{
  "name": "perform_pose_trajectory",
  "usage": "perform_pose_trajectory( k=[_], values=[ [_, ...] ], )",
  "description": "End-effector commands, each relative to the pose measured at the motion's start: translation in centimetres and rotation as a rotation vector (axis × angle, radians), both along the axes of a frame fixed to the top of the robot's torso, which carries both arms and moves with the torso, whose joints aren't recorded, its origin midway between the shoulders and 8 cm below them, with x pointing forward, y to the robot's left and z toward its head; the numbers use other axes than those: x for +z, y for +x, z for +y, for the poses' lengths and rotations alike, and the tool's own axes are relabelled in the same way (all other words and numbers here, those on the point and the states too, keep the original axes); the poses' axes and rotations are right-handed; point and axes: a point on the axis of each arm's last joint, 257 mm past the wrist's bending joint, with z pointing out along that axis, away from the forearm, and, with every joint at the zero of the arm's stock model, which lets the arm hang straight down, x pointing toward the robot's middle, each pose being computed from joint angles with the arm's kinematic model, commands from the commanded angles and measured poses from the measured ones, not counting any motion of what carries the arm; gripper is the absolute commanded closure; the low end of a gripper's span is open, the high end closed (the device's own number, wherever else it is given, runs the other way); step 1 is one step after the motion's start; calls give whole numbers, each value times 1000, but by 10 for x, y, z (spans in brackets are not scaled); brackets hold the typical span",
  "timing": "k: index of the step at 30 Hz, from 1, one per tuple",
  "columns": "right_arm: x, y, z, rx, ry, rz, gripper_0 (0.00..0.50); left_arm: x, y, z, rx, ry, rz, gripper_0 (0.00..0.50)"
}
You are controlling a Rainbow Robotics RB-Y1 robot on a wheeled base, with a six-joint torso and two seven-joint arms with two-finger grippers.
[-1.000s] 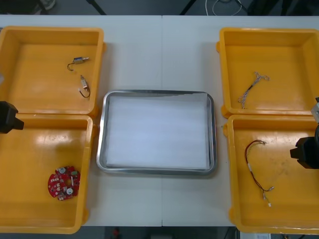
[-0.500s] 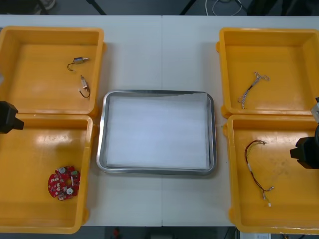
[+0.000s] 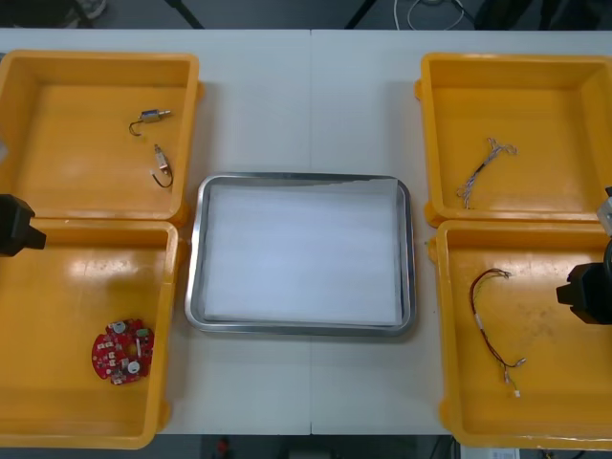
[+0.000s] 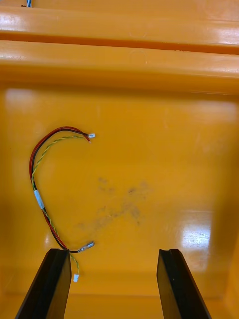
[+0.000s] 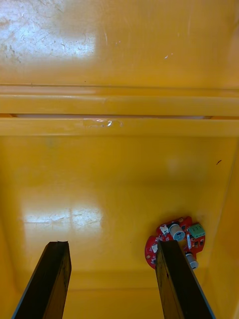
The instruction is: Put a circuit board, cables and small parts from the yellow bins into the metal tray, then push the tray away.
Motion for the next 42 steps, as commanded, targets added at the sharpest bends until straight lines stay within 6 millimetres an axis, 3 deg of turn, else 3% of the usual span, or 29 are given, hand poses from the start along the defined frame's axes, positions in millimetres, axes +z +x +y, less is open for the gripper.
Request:
perform_pose_trajectory(
  k=[1, 20, 21, 25, 34, 42],
  values=[
    [11, -4, -12, -21, -31, -20, 0, 13, -5, 18, -21, 74, -19, 0],
    [11, -4, -12, -21, -31, -20, 0, 13, -5, 18, -21, 74, -19, 0],
    [11, -4, -12, -21, -31, -20, 0, -3, -11, 14, -24, 57, 22, 0],
    [20, 2, -7, -7, -25, -49, 0, -3, -11, 12, -28, 58, 21, 0],
    [-7, -13, 6, 7, -25, 25, 0, 4, -12, 3, -45, 67, -4, 0],
    [-24, -21, 25, -6, 37, 56, 0, -11, -30, -4, -55, 61, 23, 0]
  ],
)
